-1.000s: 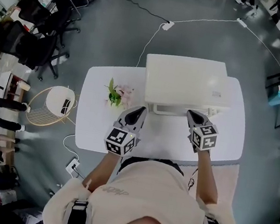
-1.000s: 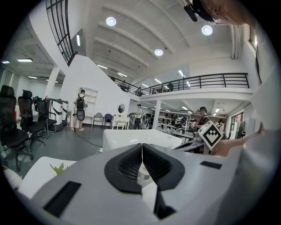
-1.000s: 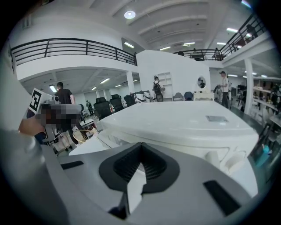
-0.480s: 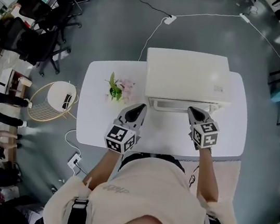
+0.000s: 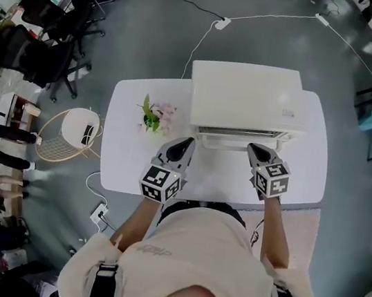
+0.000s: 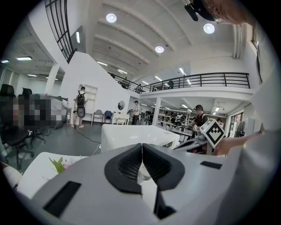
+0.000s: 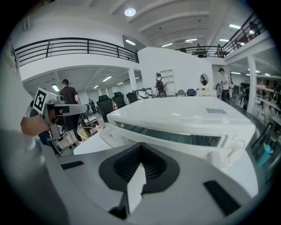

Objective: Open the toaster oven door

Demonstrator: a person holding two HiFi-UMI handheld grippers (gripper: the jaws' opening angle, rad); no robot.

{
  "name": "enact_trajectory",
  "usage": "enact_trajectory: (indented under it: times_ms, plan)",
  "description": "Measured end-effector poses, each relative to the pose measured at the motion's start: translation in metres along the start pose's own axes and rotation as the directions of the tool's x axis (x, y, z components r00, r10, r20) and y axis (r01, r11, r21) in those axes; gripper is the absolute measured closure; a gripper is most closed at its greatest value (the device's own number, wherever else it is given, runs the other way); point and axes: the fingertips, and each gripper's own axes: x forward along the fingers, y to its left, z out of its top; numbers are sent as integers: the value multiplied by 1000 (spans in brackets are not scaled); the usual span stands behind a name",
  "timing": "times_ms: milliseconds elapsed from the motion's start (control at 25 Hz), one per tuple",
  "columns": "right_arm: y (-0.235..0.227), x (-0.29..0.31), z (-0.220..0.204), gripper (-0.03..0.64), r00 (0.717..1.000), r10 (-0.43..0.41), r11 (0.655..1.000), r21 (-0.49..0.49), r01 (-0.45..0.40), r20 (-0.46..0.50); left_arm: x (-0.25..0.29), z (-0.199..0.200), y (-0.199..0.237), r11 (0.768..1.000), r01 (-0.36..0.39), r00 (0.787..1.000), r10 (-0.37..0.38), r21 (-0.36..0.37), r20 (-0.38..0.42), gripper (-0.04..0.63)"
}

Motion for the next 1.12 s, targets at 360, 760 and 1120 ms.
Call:
enact_trajectory:
  times_ms: [360, 760, 1120]
  plan:
    - [10, -9, -21, 611, 999, 10, 999, 36, -9, -31, -7, -5, -3, 1000, 11, 1000, -11, -2, -1, 574]
    - [24, -16, -49, 611, 997, -4, 1000, 28, 6, -78, -19, -14, -9, 1000, 28, 1000, -28, -10, -12, 574]
    - [35, -21, -82, 611, 991, 4, 999, 51, 2, -131, -24, -21, -15, 999, 38, 999, -38, -21, -20, 574]
